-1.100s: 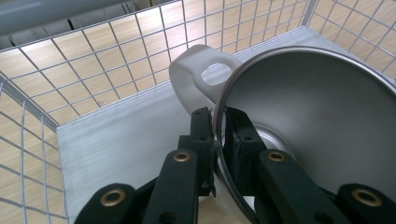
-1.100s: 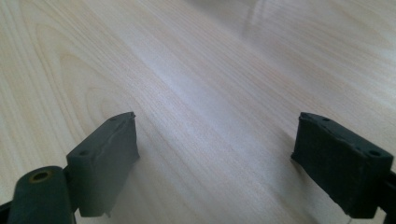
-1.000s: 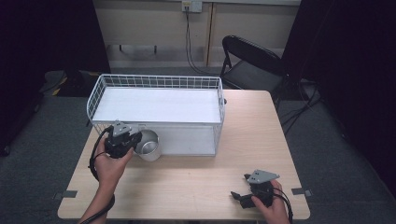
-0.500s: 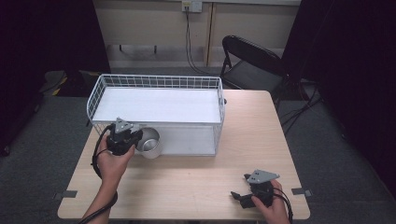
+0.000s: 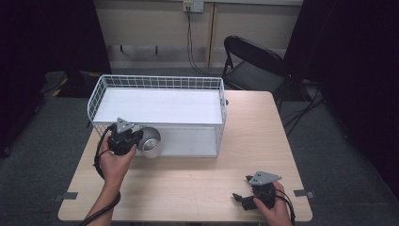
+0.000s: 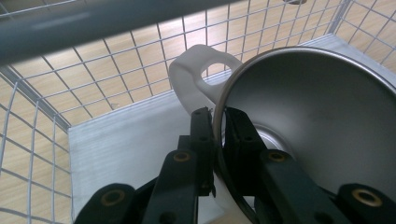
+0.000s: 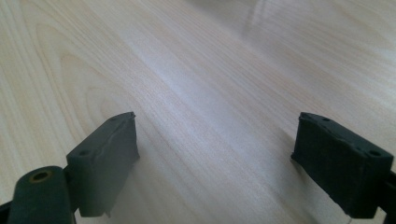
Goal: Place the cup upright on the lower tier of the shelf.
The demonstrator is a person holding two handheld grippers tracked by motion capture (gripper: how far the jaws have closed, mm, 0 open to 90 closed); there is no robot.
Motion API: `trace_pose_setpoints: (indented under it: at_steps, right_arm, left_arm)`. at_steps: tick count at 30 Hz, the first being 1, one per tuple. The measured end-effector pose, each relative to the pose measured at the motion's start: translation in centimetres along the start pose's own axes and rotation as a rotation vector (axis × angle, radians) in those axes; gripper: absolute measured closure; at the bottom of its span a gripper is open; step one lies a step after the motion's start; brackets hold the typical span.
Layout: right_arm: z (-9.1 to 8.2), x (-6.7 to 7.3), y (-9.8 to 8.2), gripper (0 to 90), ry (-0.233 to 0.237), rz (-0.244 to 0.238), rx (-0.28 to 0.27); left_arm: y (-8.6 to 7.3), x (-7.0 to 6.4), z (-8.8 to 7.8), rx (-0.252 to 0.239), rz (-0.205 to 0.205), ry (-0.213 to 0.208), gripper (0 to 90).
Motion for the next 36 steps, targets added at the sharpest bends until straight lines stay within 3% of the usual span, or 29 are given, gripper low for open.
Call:
trace_pose_setpoints:
  at_steps: [17, 36]
  right_arm:
    - [0.0, 0.0, 0.0, 13.1, 0.0, 0.0, 0.0]
    - [0.0, 0.0, 0.0, 13.1, 0.001, -0.001, 0.0]
  left_arm:
    - [0.0, -0.4, 0.9, 0.002, -0.004, 0.02, 81.9]
    - [0.0, -0.4, 1.4, -0.004, -0.019, 0.005, 80.1]
Point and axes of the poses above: each handheld gripper's, and its own axes: z roughly forward along the jaws, y roughly out of its top, x roughly to its left, the point moved 1 cm from there along z, roughly forward along the jaws, and after that the axes turned 1 degree about -x, right-handed, at the moved point
